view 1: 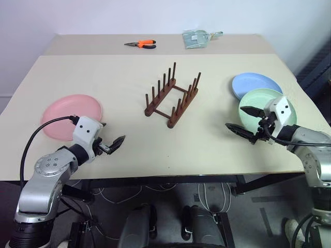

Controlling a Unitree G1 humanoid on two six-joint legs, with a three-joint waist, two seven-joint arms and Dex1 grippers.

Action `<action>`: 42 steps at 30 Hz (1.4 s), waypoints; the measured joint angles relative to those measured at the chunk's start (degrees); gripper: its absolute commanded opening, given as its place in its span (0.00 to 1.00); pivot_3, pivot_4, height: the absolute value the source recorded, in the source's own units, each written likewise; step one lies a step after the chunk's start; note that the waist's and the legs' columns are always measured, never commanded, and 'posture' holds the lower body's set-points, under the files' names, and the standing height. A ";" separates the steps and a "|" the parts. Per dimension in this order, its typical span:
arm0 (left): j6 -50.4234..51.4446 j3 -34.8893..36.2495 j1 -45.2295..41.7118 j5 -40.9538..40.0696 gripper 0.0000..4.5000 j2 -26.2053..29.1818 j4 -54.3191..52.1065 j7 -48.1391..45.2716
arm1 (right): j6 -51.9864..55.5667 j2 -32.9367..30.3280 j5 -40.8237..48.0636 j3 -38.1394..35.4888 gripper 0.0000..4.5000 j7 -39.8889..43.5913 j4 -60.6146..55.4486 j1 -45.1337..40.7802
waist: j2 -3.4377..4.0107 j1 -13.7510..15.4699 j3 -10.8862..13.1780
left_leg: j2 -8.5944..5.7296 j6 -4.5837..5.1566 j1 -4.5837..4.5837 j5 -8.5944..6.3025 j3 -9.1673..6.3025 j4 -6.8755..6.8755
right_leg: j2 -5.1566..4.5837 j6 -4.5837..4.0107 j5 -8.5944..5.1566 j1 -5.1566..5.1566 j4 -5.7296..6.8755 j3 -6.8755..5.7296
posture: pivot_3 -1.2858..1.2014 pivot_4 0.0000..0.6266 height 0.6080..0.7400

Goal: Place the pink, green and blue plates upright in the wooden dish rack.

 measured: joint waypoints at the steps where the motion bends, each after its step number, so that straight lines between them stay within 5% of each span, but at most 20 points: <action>1: 0.34 -0.25 0.01 0.00 0.96 -0.12 -0.37 0.26 | -0.45 0.15 -0.25 0.15 1.00 -0.16 0.26 -0.05 | 0.00 0.01 0.00 | 0.00 0.00 0.00 0.00 0.00 0.00 | 0.00 0.00 0.00 0.00 0.00 0.00 | 0.52 0.24 1.00; 12: 2.32 -4.00 0.54 0.32 0.96 -3.48 -3.01 4.42 | -0.89 2.48 -1.90 2.88 1.00 -2.20 -0.16 -0.84 | 0.00 0.04 0.00 | -0.01 0.00 0.00 0.00 0.00 0.00 | 0.01 0.00 0.00 0.01 0.01 0.00 | 0.52 0.24 1.00; 18: 3.88 -13.54 -3.27 2.96 0.96 -8.56 -2.26 7.68 | 3.89 3.43 0.25 5.44 1.00 -2.06 -7.91 1.40 | -0.01 0.27 0.00 | -0.03 0.02 -0.02 -0.01 -0.01 0.02 | 0.00 0.01 0.00 0.03 -0.01 -0.02 | 0.52 0.24 1.00; 25: 3.76 -28.17 -15.58 10.16 0.96 -21.00 12.37 13.06 | 6.38 7.50 -0.28 8.56 1.00 -7.93 -15.10 3.08 | -0.02 0.22 -0.01 | -0.04 0.04 -0.02 0.00 -0.01 0.05 | 0.05 0.02 0.00 0.03 0.03 -0.03 | 0.52 0.24 1.00; 33: -1.92 -28.16 -26.04 14.94 0.96 -30.56 29.61 19.59 | 8.61 8.50 -0.31 9.01 1.00 -10.85 -19.37 4.78 | -0.05 0.21 -0.03 | -0.04 0.07 -0.01 -0.01 -0.02 0.07 | 0.03 0.03 0.00 0.03 0.04 -0.03 | 0.52 0.24 1.00; 36: -4.68 -27.49 -27.85 15.31 0.78 -31.61 33.60 19.41 | 8.44 8.35 -0.92 9.00 1.00 -10.97 -19.37 5.06 | -0.05 0.19 -0.03 | -0.03 0.08 -0.01 -0.02 -0.02 0.07 | 0.02 0.03 0.00 0.03 0.04 -0.03 | 0.52 0.24 1.00; 42: -8.23 -26.36 -27.85 15.75 0.16 -30.48 35.19 16.42 | 7.92 8.17 -1.05 8.55 1.00 -10.98 -19.37 5.18 | -0.04 0.18 -0.03 | -0.03 0.09 -0.01 -0.02 -0.02 0.08 | 0.01 0.03 0.00 0.03 0.04 -0.04 | 0.52 0.24 1.00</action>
